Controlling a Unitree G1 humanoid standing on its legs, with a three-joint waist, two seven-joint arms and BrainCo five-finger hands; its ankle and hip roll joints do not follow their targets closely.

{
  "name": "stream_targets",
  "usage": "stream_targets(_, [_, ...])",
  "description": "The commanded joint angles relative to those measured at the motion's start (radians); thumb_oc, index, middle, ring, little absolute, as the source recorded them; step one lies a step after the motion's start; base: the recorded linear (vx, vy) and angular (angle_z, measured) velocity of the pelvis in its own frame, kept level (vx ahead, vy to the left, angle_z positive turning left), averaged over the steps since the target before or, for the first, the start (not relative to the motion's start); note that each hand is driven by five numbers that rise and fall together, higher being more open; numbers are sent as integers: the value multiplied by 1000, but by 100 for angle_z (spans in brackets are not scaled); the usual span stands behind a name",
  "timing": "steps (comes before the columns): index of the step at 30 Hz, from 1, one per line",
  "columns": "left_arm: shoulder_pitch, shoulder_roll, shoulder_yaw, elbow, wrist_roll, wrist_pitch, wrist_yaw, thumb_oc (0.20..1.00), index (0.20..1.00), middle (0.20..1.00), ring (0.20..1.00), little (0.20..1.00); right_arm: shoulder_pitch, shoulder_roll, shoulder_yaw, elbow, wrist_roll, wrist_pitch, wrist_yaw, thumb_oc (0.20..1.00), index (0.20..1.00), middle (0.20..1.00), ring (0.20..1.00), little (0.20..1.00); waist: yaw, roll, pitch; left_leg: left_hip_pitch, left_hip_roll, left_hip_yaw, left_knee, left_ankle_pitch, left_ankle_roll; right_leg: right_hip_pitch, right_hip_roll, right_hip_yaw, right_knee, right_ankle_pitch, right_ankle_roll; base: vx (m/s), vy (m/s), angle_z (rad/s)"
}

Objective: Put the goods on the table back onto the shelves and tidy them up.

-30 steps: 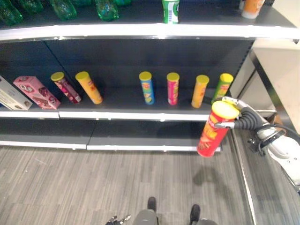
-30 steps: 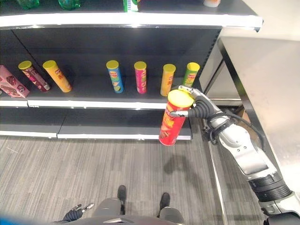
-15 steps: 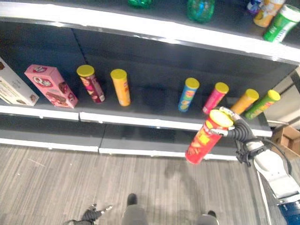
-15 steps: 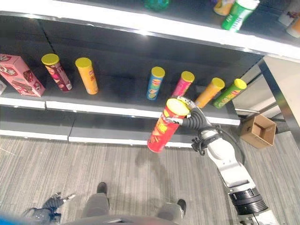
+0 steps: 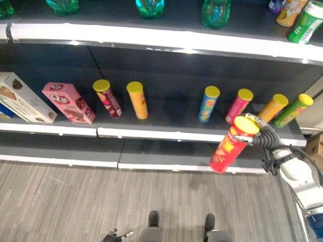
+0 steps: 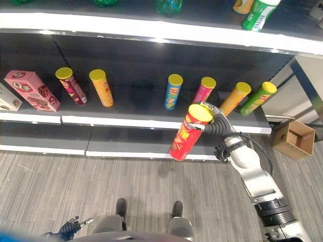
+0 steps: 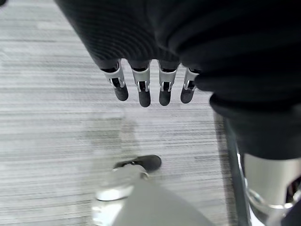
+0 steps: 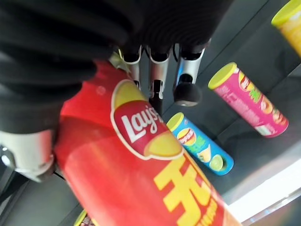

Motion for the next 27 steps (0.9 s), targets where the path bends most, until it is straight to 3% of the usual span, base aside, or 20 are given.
stream_targets(1, [-15, 1, -27, 7, -11, -7, 12, 1000, 1000, 1000, 1000, 1000, -92, -36, 4, -65, -35, -34, -65, 200, 200, 200, 200, 200, 20, 48, 3, 37, -42, -16, -37, -39, 41, -63, 36, 72, 56, -32, 4, 72, -36, 3])
stream_targets(9, [-6, 0, -79, 5, 9, -1, 61, 1000, 1000, 1000, 1000, 1000, -297, 36, 110, 98, -329, 22, -280, 200, 200, 200, 200, 200, 76, 99, 14, 28, -54, -83, -64, -17, 36, -50, 16, 1, 114, -82, -1, 41, -53, 29])
stream_targets(18, [-30, 1, -171, -23, -15, -18, 103, 1000, 1000, 1000, 1000, 1000, -565, 117, 198, 364, -433, 72, -495, 200, 200, 200, 200, 200, 148, 158, 44, -21, -61, -157, -64, 14, 18, -52, -12, -93, 162, -119, -7, -19, -62, 37])
stream_targets(27, [-67, 0, -247, -66, -27, -36, 124, 1000, 1000, 1000, 1000, 1000, -717, 93, 198, 541, -507, 111, -662, 200, 200, 200, 200, 200, 196, 220, 69, -75, -66, -220, -67, 45, 7, -82, -29, -169, 212, -152, -14, -36, -47, 31])
